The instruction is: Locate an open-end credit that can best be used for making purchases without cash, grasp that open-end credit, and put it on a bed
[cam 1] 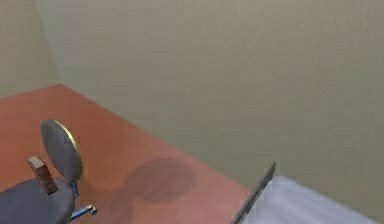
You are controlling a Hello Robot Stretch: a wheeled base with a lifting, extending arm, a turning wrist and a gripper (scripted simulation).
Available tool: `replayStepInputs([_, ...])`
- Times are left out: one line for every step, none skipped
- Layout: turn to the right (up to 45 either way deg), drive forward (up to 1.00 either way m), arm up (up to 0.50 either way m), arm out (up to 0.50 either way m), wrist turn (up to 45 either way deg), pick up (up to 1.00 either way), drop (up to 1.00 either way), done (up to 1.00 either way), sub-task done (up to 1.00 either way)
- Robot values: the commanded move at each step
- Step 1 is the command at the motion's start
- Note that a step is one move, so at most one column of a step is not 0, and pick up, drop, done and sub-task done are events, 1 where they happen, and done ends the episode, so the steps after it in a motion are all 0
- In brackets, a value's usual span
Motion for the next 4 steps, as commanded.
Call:
replayStepInputs([9.0,0.0,0.0,0.0,0.0,0.0,0.0,0.0,0.0])
replayStepInputs([-45.0,0.0,0.0,0.0,0.0,0.0,0.0,0.0,0.0])
replayStepInputs([-36.0,0.0,0.0,0.0,0.0,0.0,0.0,0.0,0.0])
replayStepInputs([45.0,0.0,0.0,0.0,0.0,0.0,0.0,0.0,0.0])
